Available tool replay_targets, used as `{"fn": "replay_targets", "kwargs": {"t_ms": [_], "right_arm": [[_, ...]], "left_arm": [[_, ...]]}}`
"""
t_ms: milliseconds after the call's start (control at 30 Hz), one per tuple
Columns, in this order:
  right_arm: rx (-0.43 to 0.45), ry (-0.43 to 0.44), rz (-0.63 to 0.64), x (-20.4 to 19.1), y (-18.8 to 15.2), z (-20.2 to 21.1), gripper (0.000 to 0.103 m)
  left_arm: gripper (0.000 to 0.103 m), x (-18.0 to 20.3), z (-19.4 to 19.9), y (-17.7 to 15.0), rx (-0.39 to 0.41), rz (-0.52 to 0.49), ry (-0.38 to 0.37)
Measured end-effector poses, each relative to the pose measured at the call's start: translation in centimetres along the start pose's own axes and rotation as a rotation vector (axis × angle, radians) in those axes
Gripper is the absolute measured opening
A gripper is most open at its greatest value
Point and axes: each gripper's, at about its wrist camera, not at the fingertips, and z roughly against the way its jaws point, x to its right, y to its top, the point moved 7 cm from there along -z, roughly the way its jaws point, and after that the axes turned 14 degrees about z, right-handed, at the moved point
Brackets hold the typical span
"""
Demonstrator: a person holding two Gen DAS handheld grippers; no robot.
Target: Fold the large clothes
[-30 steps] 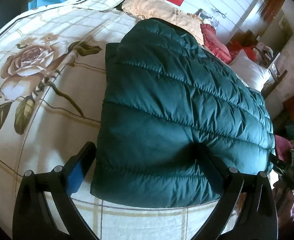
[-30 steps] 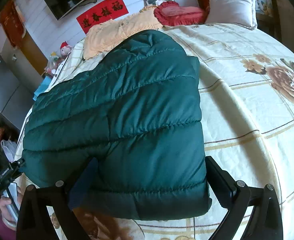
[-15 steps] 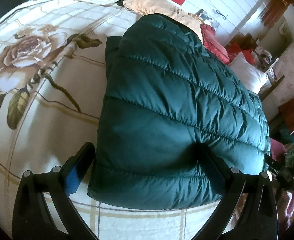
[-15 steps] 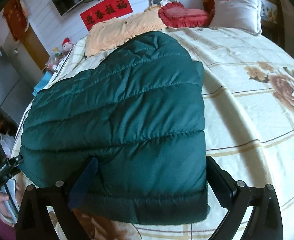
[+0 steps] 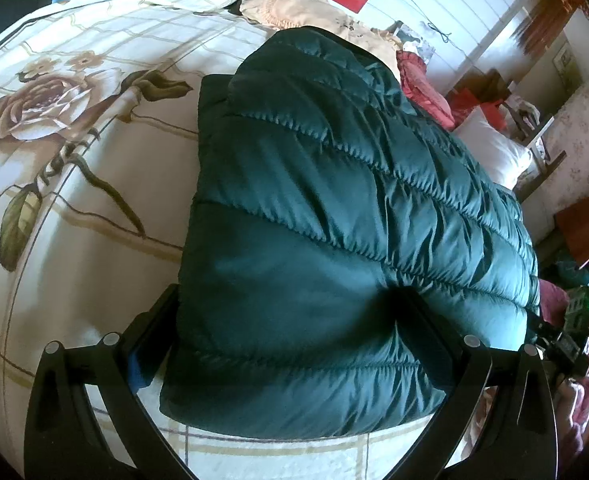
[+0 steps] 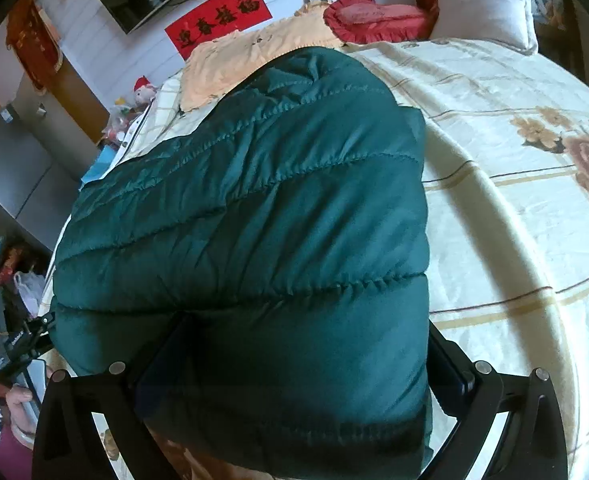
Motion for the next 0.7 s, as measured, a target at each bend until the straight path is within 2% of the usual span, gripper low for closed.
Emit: {"fn": "replay_targets", "kwargs": {"t_ms": [467,500,600,700], "right_arm": [[0.023,0.044,-0.055,-0.8,1.3,-0.9,0.103],[0.031,0.037,-0.043,-1.2,1.4,-0.8,0.099],[0.042,0.025,0.002,-2.1,1.7,-0.2,0.083],[0.048,0.007,0.041,-2.7,2.2,0.6,0.064]], "left_arm": [[0.103,0.6,-0.3,0.1,-0.018,0.052,-0.001],[0.103,0.7,-0.4,0.2,-0.020,0.054,-0.005],[0.093,1.0,-0.1,0.2,-0.016,0.052,-0.028],[0.077,1.5,0.9,0.1,0.015,0.014,-0.022]]}}
